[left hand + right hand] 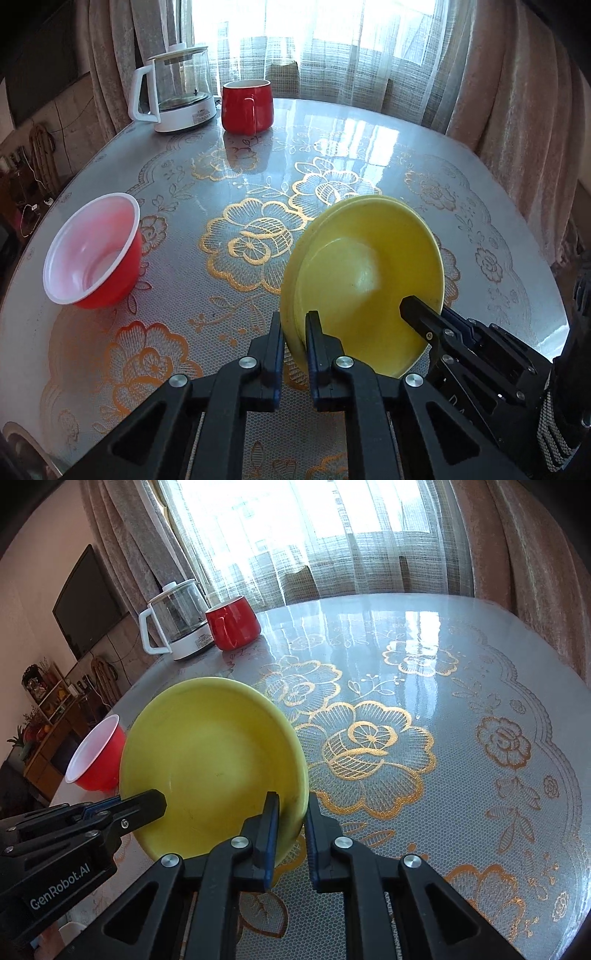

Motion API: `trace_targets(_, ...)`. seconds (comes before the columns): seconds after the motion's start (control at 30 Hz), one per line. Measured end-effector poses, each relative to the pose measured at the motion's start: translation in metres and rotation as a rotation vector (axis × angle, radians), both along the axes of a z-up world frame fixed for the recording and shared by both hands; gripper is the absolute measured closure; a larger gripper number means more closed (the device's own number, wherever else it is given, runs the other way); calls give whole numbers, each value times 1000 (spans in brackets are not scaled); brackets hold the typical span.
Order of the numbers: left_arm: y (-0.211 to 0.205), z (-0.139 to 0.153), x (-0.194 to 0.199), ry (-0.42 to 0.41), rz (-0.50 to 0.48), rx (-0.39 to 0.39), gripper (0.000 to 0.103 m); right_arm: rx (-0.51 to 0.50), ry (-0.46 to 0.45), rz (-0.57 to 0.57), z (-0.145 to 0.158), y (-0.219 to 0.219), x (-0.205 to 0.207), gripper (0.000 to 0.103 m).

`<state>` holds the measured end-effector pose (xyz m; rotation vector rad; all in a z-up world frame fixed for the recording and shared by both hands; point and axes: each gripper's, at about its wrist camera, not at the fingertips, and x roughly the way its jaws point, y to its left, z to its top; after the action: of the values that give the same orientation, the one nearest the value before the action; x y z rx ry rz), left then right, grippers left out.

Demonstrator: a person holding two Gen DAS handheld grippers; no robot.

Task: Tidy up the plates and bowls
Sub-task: 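Close the left gripper on the yellow bowl rim while the right gripper holds it, then lift and carry the yellow bowl with both grippers over the steel basin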

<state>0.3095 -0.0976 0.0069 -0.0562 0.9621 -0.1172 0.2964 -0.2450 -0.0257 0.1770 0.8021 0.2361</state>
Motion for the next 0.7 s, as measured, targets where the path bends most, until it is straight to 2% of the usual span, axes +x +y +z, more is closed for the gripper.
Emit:
trace_targets(0.1,9,3,-3,17,15,-41,92,-37,-45,12,7,7,-7,91)
trace_targets(0.27,20,10,-14,32,9,-40,92,-71,-83,57,12,18,-23,90)
trace_targets(0.37,22,14,-22,36,-15,-52,92,-63,-71,75,17,20,-31,90)
trace_targets(0.43,23,17,-27,39,-17,-50,92,-121,-57,87,22,24,-36,89)
trace_targets(0.6,27,29,-39,20,-19,-105,91,-115,-50,96,45,21,-48,90)
trace_targets(0.7,30,39,-51,-6,-22,-105,92,-120,-33,92,57,24,-59,90)
